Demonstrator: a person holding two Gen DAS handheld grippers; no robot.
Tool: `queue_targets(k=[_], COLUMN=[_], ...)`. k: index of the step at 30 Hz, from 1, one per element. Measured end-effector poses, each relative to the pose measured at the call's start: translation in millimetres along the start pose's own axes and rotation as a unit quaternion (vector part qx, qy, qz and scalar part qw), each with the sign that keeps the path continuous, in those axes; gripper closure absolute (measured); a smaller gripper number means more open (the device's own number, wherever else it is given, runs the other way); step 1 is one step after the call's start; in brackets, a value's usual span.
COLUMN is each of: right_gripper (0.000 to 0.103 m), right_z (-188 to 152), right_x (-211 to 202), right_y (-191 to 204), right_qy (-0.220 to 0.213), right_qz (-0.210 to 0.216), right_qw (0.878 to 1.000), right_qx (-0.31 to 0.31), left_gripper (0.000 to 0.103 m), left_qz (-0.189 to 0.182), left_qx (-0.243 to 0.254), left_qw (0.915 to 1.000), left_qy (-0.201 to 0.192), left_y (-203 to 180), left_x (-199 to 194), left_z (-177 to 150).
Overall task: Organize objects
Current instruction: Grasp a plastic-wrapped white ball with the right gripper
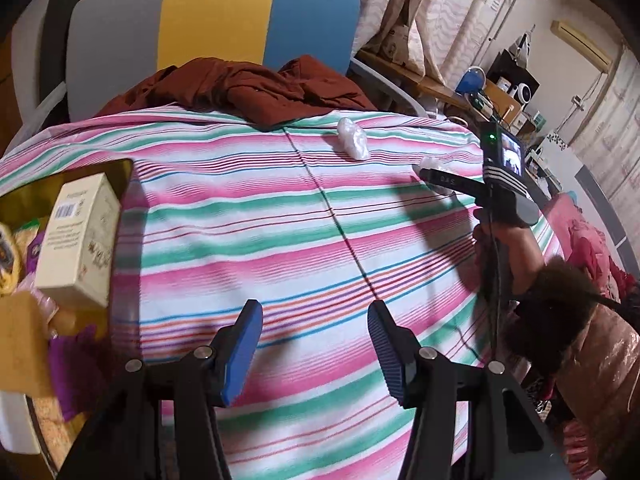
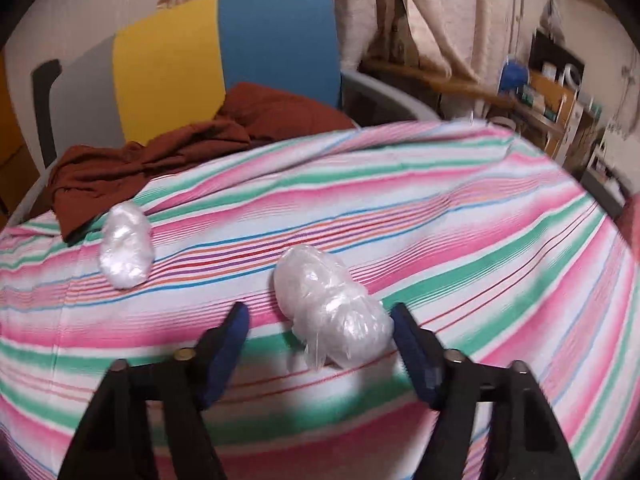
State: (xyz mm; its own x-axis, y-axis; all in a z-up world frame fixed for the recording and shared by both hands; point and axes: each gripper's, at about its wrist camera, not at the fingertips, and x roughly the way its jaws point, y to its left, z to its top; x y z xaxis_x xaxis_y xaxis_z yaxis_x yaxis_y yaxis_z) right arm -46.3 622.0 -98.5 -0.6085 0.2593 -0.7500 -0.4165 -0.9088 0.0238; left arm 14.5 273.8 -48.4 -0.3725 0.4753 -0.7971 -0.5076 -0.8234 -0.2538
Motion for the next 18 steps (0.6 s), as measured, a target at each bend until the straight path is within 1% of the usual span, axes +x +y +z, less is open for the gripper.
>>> queue_targets(k=[2, 3, 4, 6, 7, 9, 13, 14, 18], right_gripper=[0.044, 0.046, 0.055, 0.065, 0.065, 0.065, 0.066, 0.066, 0.065], right_z=[1.9, 2.2, -0.1, -1.4, -2.5, -4.5, -18.2, -25.0, -42.5], right_x=[9.1, 10.5, 9.2, 6.7, 5.4, 3.7, -8.8, -15.0, -28.0], right_y=[-2.6, -3.5, -3.0, -3.2, -3.4, -3.3, -2.1, -0.8, 3.9], right_qy=[0.013, 0.011, 0.007, 0.002, 0.000, -0.001, 0.005, 0.005, 0.004], right_qz=[0.001, 0.000, 0.001, 0.011, 0.015, 0.017, 0.014, 0.012, 0.008], right_qw=[1.000, 1.000, 1.000, 1.000, 1.000, 1.000, 1.000, 1.000, 1.000], right_qx=[0.009, 0.011, 0.012, 0.013, 0.013, 0.014, 0.014, 0.013, 0.008], left_gripper=[0.048, 0.048, 0.048, 0.048, 0.048, 0.048, 0.048, 0.048, 0.048], left_qz=[-0.003, -0.003, -0.006, -0.011, -0.008, -0.013, 0.002, 0.009, 0.004], left_qx=[0.002, 0.003, 0.004, 0.004, 0.005, 0.003, 0.013, 0.019, 0.025], left_qw=[1.0000, 1.0000, 0.9999, 0.9999, 0.9999, 0.9998, 0.9999, 0.9998, 0.9997], left_qy=[0.003, 0.006, 0.008, 0.010, 0.012, 0.012, -0.001, 0.000, -0.004], left_y=[-4.1, -6.8, -9.3, -14.7, -17.5, -22.0, -32.4, -36.5, -51.0], left_x=[8.8, 13.6, 18.4, 28.7, 34.3, 46.6, 67.8, 76.6, 108.0], left_z=[6.1, 9.3, 13.2, 21.6, 26.4, 38.8, 64.0, 74.2, 110.5])
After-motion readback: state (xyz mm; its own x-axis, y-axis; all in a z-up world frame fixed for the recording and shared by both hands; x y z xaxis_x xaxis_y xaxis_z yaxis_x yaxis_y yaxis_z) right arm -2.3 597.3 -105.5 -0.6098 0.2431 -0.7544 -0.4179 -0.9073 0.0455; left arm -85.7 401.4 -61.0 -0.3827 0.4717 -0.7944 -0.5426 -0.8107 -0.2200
